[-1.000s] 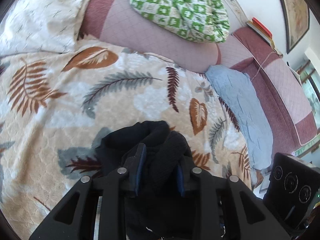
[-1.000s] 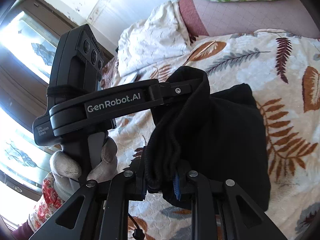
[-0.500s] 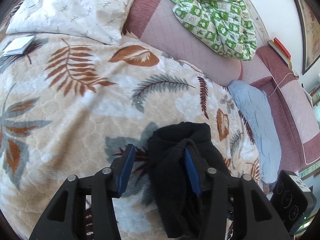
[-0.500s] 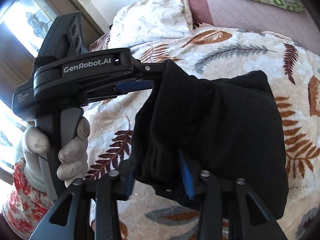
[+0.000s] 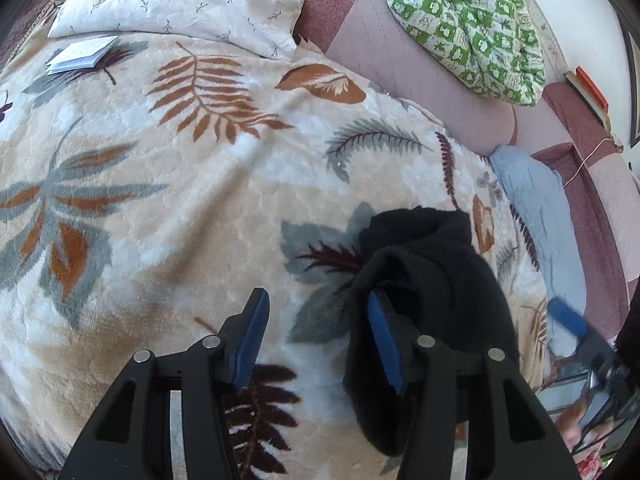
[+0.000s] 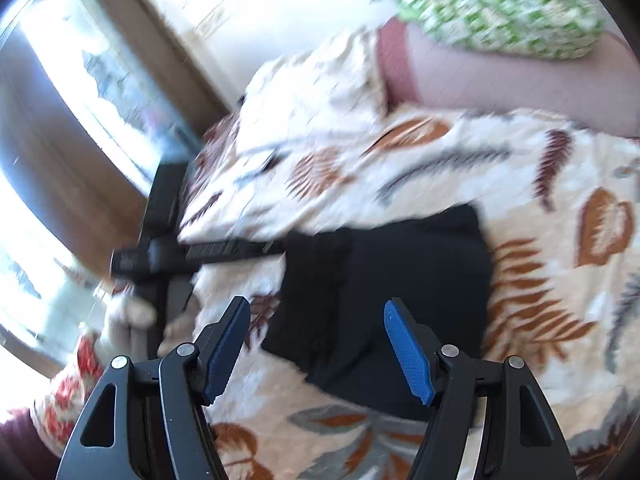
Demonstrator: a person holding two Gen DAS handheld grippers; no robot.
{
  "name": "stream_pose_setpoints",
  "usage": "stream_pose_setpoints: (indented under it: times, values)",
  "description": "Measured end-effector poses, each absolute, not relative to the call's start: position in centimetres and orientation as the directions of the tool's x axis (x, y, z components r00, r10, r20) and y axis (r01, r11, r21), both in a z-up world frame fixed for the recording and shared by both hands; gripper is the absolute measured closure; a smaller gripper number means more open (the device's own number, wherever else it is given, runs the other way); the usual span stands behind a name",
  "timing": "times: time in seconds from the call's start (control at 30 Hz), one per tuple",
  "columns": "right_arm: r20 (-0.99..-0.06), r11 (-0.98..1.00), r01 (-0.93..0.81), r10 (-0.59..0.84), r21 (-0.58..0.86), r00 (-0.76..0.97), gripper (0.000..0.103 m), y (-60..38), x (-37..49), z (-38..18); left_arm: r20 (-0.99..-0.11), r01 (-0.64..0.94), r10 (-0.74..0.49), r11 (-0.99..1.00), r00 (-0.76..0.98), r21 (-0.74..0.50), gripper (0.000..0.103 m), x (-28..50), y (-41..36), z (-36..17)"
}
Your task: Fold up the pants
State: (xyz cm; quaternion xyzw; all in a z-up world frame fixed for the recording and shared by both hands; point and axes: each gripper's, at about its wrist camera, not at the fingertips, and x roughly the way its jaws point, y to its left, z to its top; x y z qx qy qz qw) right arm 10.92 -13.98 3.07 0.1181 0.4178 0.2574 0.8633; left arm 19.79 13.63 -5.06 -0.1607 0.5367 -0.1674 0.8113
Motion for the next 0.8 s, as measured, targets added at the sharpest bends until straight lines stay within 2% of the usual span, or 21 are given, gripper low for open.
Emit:
stream_pose_setpoints:
  times: [0.17,0.3,0.37,0.47,0.63,0.67,0.73,0.8]
  values:
    - [-0.709,0.908,-0.284,0.419,0.309,0.567,0.028,-14.5,12.0,2.8,-0.841,0.096,-0.417,0.907,0.345,-0.411,0.053,17.7,13.9,-6.4]
    - [-0.752,0.932,-0.291,0.348,0.215,0.560,0.029,-11.9,13.7,0.9,-0.795,0.072,-0.473,0.872,0.379,-0.485,0.053,16.2,14.0,-6.1]
    - [-0.766,0.949,-0.259,0.302,0.182,0.568,0.032,-11.4,15.2,0.2,-0.759,0.056,-0.513,0.841,0.401,-0.538,0.053,15.6,13.7,-5.9]
    - [-0.790,0.956,-0.194,0.291,0.219,0.539,0.033,-12.0,18.4,-0.9,-0.716,0.044,-0.546,0.807,0.435,-0.589,0.053,14.8,12.6,-5.5]
    - [-0.848,0.946,-0.146,0.325,0.291,0.418,0.033,-12.7,21.7,-4.0,-0.701,0.020,-0.550,0.793,0.454,-0.609,0.053,14.6,10.8,-5.7]
    - [-0.850,0.947,-0.160,0.322,0.280,0.416,0.054,-12.7,21.7,-4.0,-0.695,0.019,-0.555,0.788,0.457,-0.616,0.053,14.5,10.6,-5.6]
    - [-0.864,0.960,-0.183,0.272,0.212,0.423,0.085,-12.7,21.7,-3.7,-0.687,0.016,-0.562,0.779,0.460,-0.627,0.053,14.3,10.3,-5.5]
    - [-0.874,0.968,-0.194,0.227,0.157,0.429,0.089,-13.4,22.1,-3.6,-0.677,0.015,-0.580,0.764,0.453,-0.645,0.053,14.3,9.8,-5.6]
